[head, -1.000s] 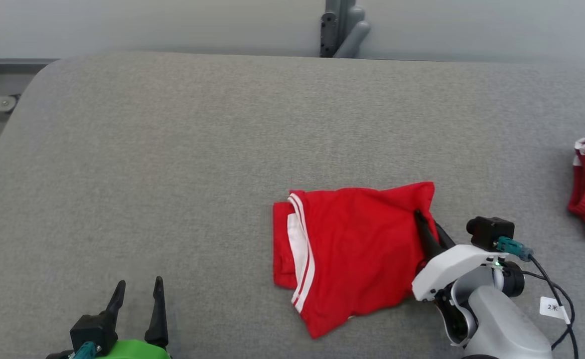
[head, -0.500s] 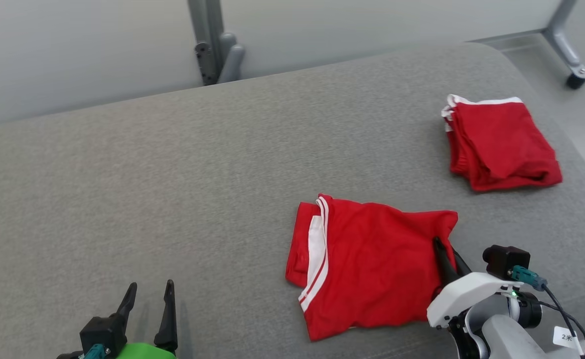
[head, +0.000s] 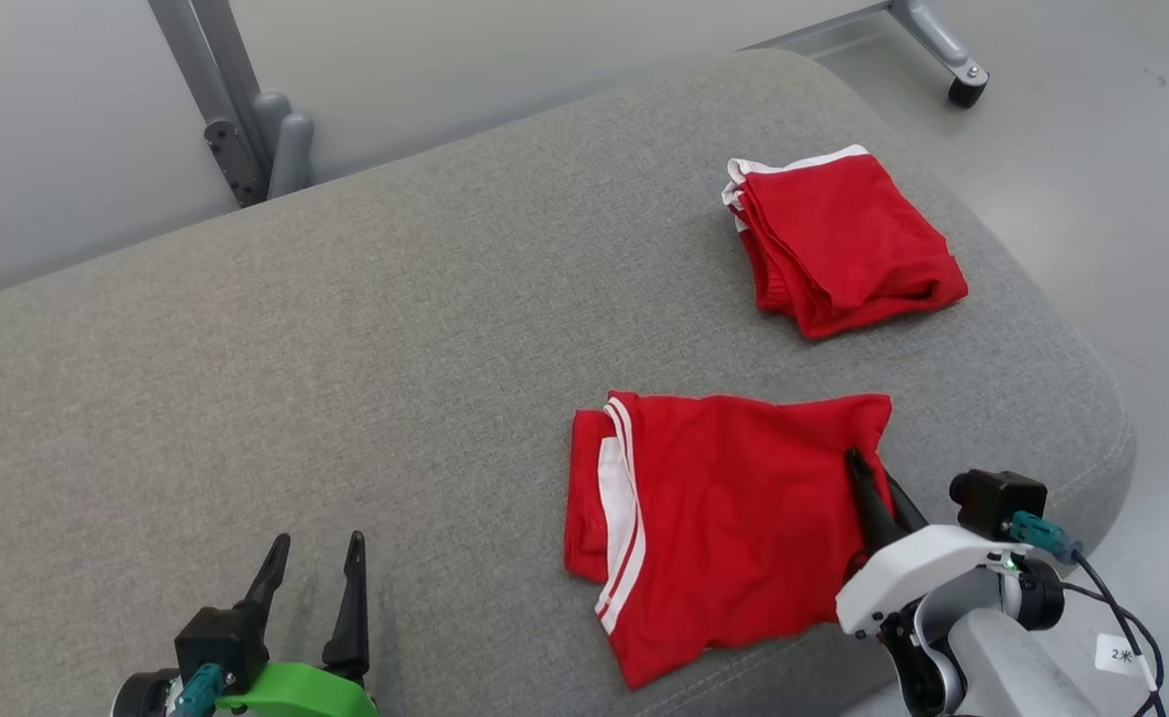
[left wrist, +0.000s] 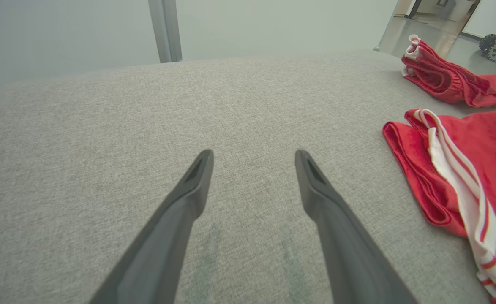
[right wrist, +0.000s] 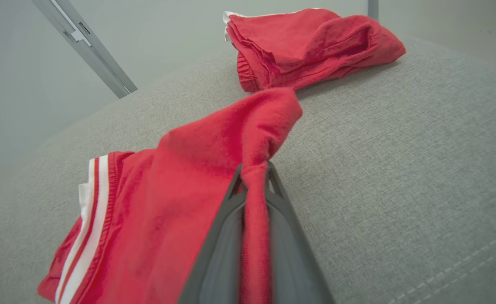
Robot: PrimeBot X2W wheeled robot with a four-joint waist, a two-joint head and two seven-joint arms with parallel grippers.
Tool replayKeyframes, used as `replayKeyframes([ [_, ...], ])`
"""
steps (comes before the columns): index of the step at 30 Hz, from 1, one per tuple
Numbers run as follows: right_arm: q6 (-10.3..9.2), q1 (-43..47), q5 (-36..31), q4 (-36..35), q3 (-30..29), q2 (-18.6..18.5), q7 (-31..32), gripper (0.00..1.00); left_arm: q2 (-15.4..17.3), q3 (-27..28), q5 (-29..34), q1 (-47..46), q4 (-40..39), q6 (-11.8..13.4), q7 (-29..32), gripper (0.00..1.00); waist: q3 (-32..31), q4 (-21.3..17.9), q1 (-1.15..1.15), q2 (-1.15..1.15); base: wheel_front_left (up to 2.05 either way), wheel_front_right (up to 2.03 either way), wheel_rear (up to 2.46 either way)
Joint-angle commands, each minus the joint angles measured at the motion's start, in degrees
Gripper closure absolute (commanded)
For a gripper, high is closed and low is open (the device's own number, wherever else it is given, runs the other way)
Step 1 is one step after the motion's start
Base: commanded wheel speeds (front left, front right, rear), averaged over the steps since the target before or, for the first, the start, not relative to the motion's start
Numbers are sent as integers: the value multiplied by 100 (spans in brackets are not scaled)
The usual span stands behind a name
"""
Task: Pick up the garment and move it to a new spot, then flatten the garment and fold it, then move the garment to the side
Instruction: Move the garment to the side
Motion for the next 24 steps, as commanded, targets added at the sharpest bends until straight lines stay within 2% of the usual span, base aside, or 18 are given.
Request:
replayKeyframes([
  [1, -9, -94, 55, -67, 30, -6, -16, 100, 25, -18, 53, -83, -22, -14, 4, 0, 147, 4, 0, 0, 0, 0, 0],
  [7, -9, -435, -176, -200, 203, -2, -16, 100, 25, -29, 125, -219, -83, -18, 4, 0, 411, 222, 0, 0, 0, 0, 0],
  [16, -9, -1688, -705, -230, 149, -121, -16, 100, 161, -105, 228, -595, -210, -21, 4, 0, 1130, 677, 0, 0, 0, 0, 0],
  [24, -9, -2642, -977, -40, -483, -755, -15, 100, 293, -106, 216, -784, -235, -21, 4, 0, 1611, 1037, 0, 0, 0, 0, 0],
])
